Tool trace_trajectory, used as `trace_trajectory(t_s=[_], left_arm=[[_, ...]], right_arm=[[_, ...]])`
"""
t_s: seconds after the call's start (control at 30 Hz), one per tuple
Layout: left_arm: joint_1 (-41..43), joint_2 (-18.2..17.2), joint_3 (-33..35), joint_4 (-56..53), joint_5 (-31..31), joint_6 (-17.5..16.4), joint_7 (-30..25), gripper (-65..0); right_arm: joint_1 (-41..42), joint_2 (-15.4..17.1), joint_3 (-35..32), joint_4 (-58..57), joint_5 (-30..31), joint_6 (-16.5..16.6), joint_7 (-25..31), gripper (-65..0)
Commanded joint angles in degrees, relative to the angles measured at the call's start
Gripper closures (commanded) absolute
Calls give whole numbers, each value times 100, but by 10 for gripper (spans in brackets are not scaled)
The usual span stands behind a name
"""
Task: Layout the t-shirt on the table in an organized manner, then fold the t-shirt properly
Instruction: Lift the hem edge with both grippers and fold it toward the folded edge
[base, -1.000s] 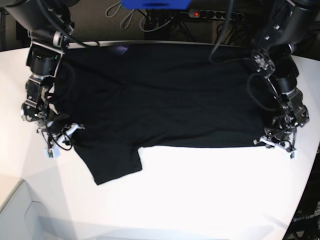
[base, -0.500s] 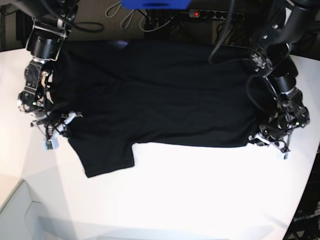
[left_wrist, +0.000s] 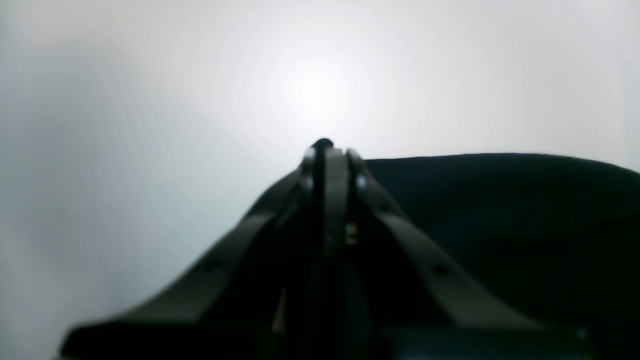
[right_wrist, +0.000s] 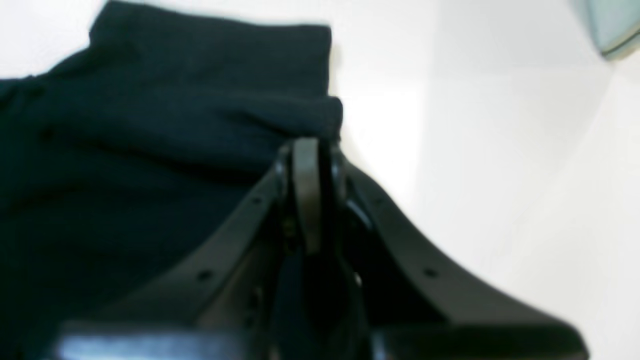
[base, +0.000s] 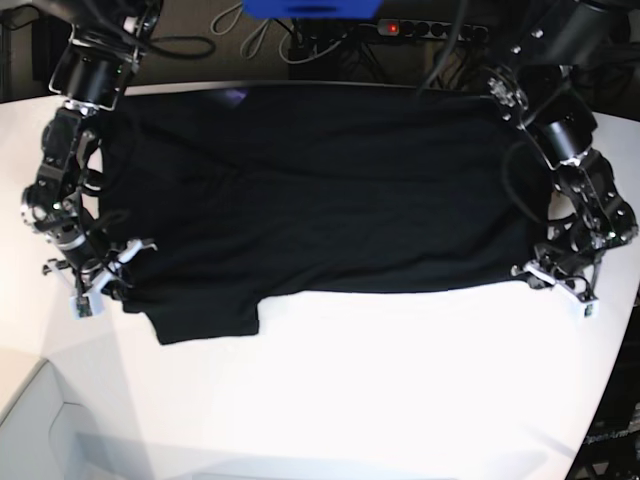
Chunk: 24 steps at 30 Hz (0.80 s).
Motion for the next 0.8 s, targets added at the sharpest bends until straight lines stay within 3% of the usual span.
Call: trace_trajectory(t_s=[0.0, 0.13, 0.3, 0.53, 0.77], left_arm=[[-134, -70, 3, 102, -77, -34, -118, -1], [-126, -70, 3, 102, -77, -34, -118, -1], [-117, -70, -23, 102, -165, -43, -118, -1], [85, -176, -23, 172, -1149, -43, 330, -1], [780, -193, 3, 1588, -2046, -34, 726, -1]], right_arm=[[99, 13, 82, 165, 60, -16, 143, 0], [-33, -66, 381, 560, 60, 427, -147, 0], [-279, -330, 794, 1009, 60, 427, -314, 0], [-763, -603, 829, 1641, 60, 427, -279, 0], [-1044, -787, 847, 2002, 60, 427, -261, 0]])
